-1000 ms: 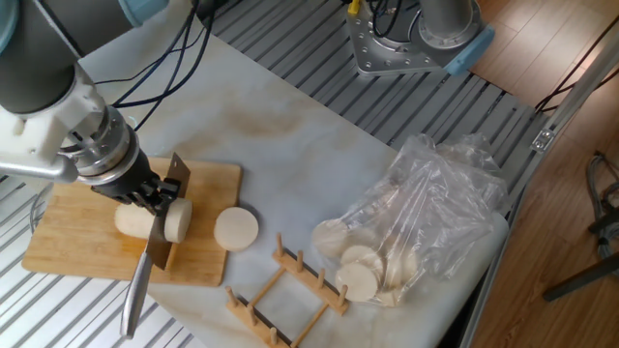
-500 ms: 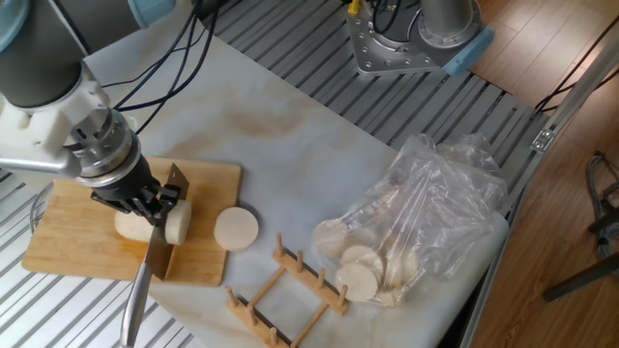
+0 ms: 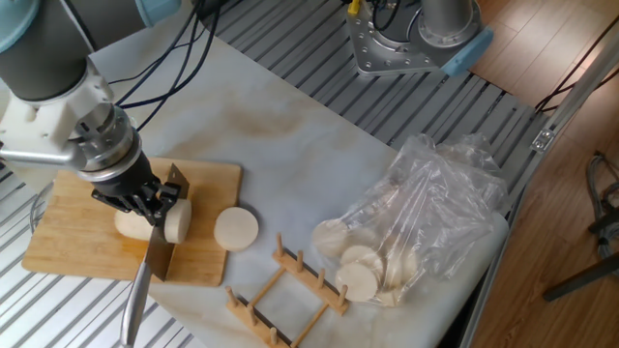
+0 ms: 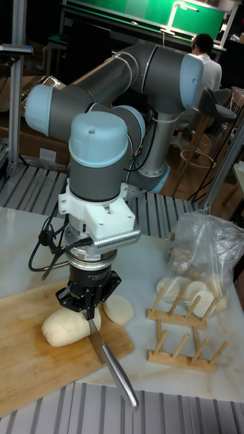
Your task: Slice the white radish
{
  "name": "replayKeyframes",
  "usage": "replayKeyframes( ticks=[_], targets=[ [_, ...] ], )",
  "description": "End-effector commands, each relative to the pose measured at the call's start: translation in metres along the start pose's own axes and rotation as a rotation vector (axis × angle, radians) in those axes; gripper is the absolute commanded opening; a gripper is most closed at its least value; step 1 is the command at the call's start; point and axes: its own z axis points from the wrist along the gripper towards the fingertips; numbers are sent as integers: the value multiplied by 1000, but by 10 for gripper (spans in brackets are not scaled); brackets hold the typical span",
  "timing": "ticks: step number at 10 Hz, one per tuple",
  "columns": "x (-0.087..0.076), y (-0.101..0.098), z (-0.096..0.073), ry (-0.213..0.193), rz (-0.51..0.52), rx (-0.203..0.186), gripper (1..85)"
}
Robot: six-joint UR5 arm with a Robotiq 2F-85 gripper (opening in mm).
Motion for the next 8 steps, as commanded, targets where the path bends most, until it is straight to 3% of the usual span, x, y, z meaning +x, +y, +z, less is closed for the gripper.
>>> replayKeyframes(
  ticks=[1,6,8],
  targets=[
    [2,0,5,-24,-6,5,13],
    [17,-6,-4,-6,-18,25,13],
    [6,-2,4,-19,0,28,13]
  ],
)
